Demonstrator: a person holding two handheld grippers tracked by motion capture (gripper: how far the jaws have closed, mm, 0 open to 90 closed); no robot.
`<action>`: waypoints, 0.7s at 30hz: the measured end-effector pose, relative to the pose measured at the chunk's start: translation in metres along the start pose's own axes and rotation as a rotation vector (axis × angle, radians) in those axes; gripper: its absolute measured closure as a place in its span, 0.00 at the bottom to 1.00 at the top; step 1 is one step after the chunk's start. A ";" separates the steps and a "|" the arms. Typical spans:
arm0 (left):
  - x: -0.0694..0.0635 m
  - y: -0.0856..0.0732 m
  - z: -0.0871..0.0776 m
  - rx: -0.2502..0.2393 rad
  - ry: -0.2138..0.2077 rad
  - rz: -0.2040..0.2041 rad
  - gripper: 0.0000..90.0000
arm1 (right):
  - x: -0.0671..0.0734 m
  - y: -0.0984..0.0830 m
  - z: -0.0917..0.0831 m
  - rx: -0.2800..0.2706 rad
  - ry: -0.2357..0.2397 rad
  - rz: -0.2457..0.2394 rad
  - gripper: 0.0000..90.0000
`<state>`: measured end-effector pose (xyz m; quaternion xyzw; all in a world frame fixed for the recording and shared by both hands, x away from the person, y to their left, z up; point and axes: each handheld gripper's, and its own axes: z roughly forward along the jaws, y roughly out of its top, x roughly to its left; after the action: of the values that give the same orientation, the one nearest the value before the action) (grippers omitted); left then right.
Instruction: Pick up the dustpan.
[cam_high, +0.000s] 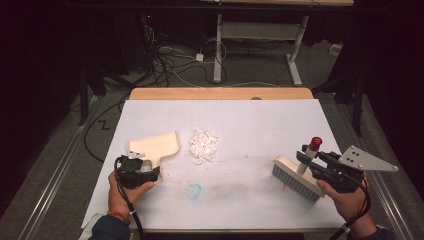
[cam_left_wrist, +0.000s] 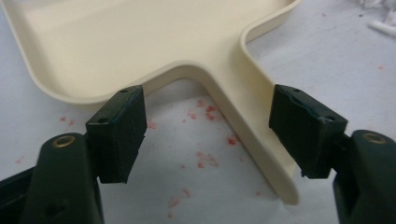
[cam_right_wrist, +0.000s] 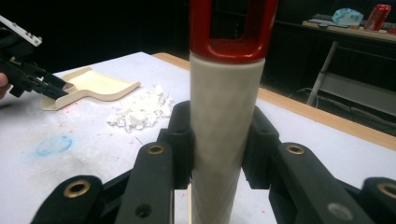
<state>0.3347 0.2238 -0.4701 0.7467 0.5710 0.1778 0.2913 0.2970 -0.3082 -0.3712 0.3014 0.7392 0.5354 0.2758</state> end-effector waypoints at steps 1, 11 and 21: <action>0.000 0.000 -0.001 -0.003 -0.001 -0.010 0.29 | 0.000 0.000 -0.001 -0.003 -0.001 -0.004 0.78; 0.024 -0.003 0.005 0.017 0.000 -0.060 0.45 | 0.000 0.000 -0.001 0.003 0.004 -0.002 0.78; 0.008 0.003 -0.005 -0.040 -0.016 -0.018 0.36 | 0.001 0.000 0.001 0.009 0.008 -0.006 0.78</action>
<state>0.3360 0.2320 -0.4650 0.7368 0.5718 0.1805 0.3124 0.2969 -0.3072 -0.3714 0.2982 0.7437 0.5324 0.2729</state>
